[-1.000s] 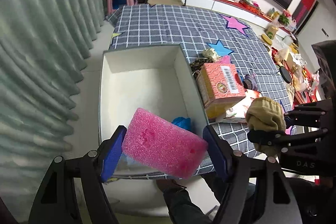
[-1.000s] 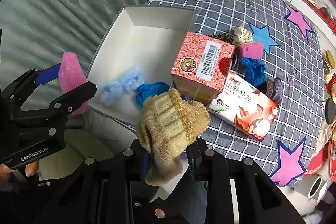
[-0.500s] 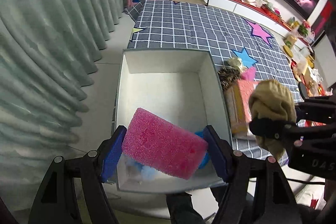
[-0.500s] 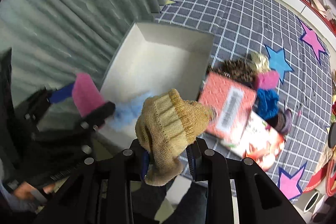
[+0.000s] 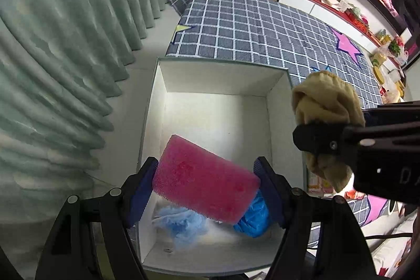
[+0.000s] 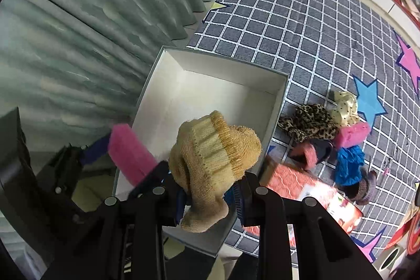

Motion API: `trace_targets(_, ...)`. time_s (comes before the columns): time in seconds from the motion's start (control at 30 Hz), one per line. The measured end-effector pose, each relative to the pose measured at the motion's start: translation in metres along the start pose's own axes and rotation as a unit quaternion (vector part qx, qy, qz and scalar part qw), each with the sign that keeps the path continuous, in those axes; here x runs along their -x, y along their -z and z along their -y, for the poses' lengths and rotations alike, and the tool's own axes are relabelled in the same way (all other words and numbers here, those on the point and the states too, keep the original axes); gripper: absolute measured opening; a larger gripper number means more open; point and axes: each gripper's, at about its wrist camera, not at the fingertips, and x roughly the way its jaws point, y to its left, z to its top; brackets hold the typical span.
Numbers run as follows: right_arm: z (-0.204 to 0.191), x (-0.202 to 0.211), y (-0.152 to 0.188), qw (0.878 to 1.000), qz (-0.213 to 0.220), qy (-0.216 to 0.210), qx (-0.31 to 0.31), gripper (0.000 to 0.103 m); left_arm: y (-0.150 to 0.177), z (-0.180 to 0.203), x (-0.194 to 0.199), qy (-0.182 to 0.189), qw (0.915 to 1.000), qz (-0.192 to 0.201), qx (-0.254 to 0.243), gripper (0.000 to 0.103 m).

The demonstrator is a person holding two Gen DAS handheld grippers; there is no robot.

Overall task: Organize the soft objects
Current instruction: 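Open the left tool to drop the foam block while the right tool drops the sock, then grasp the cream polka-dot scarf with the left tool while the right tool grasps the purple knit hat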

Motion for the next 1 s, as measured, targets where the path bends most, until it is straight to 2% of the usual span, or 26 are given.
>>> trace_targets(0.47, 0.012, -0.031, -0.031, 1.0, -0.022, -0.005, -0.001, 0.031, -0.013, 0.003, -0.032, -0.005, 0.9994, -0.027, 0.019, 0.079)
trace_targets(0.5, 0.012, -0.031, -0.033, 1.0, -0.02, -0.004, 0.0, 0.039, -0.013, 0.004, -0.034, -0.002, 0.9993, -0.031, 0.018, 0.08)
trace_targets(0.53, 0.012, -0.031, -0.034, 1.0, -0.019, -0.002, 0.0, 0.051, -0.013, 0.004, -0.036, 0.0, 0.9992, -0.036, 0.017, 0.08)
trace_targets(0.67, 0.017, -0.027, -0.036, 1.0, -0.015, -0.013, -0.007, 0.058, -0.01, 0.002, -0.041, 0.02, 0.9984, -0.046, 0.027, 0.082)
trace_targets(0.73, 0.022, -0.025, -0.037, 1.0, -0.012, -0.018, -0.015, 0.082, -0.009, -0.002, -0.039, 0.027, 0.9978, -0.042, 0.043, 0.088)
trace_targets(0.8, 0.028, -0.02, -0.037, 0.999, 0.0, -0.033, -0.027, 0.083, -0.009, -0.006, -0.038, 0.025, 0.9976, -0.038, 0.052, 0.103)
trace_targets(0.93, 0.049, -0.008, -0.035, 0.996, 0.003, -0.055, -0.066, 0.083, -0.014, -0.013, -0.036, 0.057, 0.9946, -0.031, 0.081, 0.103)
trace_targets(1.0, 0.063, 0.006, -0.03, 0.995, 0.021, -0.052, -0.081, 0.083, -0.022, -0.013, -0.031, 0.078, 0.9928, -0.021, 0.088, 0.103)
